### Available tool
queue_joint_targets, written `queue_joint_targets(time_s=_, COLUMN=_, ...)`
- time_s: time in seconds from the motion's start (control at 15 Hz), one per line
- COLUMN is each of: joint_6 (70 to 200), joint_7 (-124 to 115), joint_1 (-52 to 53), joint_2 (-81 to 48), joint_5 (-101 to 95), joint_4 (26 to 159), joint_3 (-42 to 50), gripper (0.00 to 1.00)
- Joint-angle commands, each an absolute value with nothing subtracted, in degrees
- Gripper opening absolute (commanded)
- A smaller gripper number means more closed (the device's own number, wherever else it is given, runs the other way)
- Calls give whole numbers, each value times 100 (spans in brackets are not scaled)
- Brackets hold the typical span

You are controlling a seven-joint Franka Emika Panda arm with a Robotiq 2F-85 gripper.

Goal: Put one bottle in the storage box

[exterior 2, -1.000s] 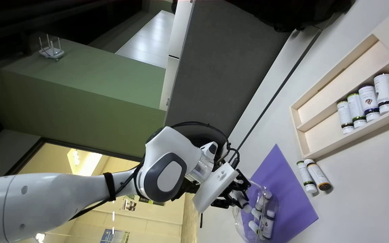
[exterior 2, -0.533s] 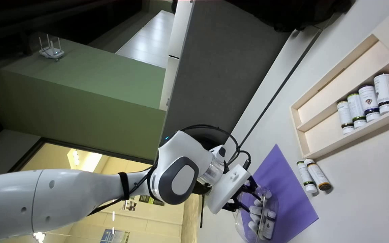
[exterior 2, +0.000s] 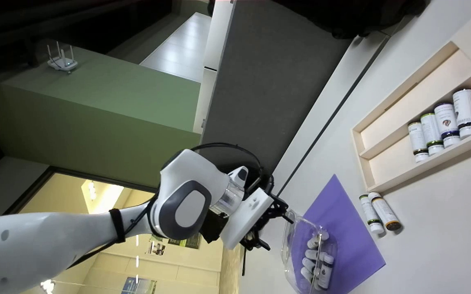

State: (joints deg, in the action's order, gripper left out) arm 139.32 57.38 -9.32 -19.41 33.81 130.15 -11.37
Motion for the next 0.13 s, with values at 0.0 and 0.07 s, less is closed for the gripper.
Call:
queue_joint_targets(time_s=0.0, joint_6=13837, joint_7=5674, joint_1=-814, joint_2=-1706, joint_5=3418, joint_4=13098, joint_3=-985, gripper=100)
queue_joint_targets(time_s=0.07, joint_6=13800, joint_7=5626, joint_1=-789, joint_2=-1506, joint_5=3422, joint_4=13201, joint_3=-934, gripper=100)
